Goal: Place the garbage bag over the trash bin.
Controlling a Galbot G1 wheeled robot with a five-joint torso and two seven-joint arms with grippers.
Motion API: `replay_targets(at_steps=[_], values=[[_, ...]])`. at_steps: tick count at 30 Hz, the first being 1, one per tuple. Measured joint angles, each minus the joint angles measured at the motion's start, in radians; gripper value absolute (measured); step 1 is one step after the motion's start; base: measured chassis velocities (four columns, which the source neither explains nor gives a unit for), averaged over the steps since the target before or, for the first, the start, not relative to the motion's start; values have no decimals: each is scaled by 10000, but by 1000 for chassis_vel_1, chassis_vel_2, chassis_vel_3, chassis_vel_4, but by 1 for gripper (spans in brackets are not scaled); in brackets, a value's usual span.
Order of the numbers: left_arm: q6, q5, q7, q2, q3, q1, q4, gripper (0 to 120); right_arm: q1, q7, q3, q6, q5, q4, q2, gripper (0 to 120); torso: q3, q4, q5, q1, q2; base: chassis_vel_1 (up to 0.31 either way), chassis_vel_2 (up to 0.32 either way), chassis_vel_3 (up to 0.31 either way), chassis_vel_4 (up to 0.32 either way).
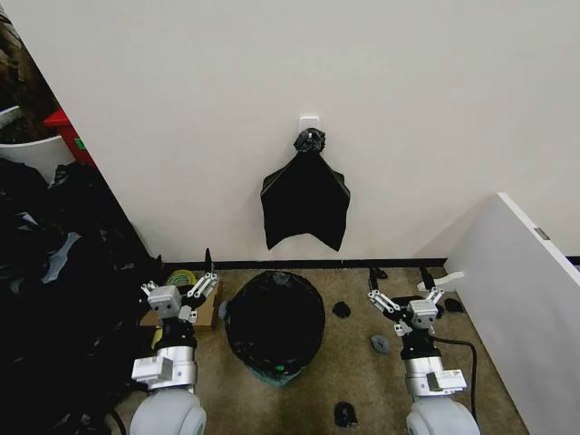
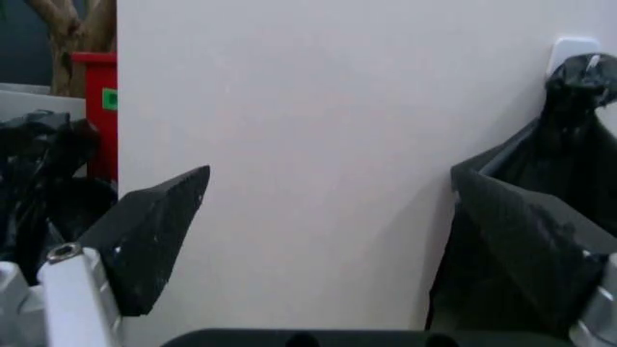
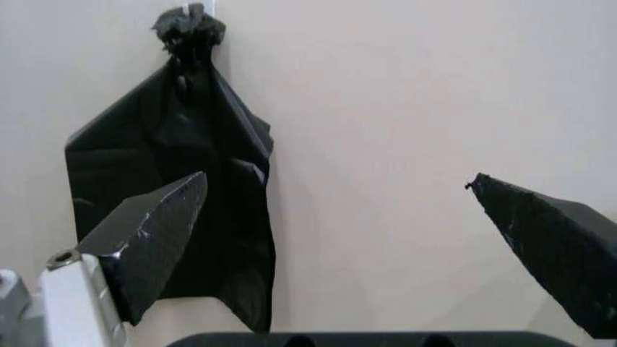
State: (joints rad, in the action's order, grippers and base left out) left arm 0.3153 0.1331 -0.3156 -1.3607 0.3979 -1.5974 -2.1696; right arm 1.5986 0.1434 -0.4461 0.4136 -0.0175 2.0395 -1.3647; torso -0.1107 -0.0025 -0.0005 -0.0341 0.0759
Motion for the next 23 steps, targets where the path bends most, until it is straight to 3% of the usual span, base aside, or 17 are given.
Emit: replay_targets(at_steps=[16, 23], values=[[1132, -390, 474, -543, 66, -688, -112, 100, 259, -299, 8, 508, 322, 324, -100, 100, -1, 0, -1, 0, 0, 0, 0, 0, 0], [1327, -387, 452, -487, 187, -823, -295, 100, 322, -299, 53, 655, 494, 412, -38, 100, -1, -1, -2, 0, 0, 0, 0, 0, 0]])
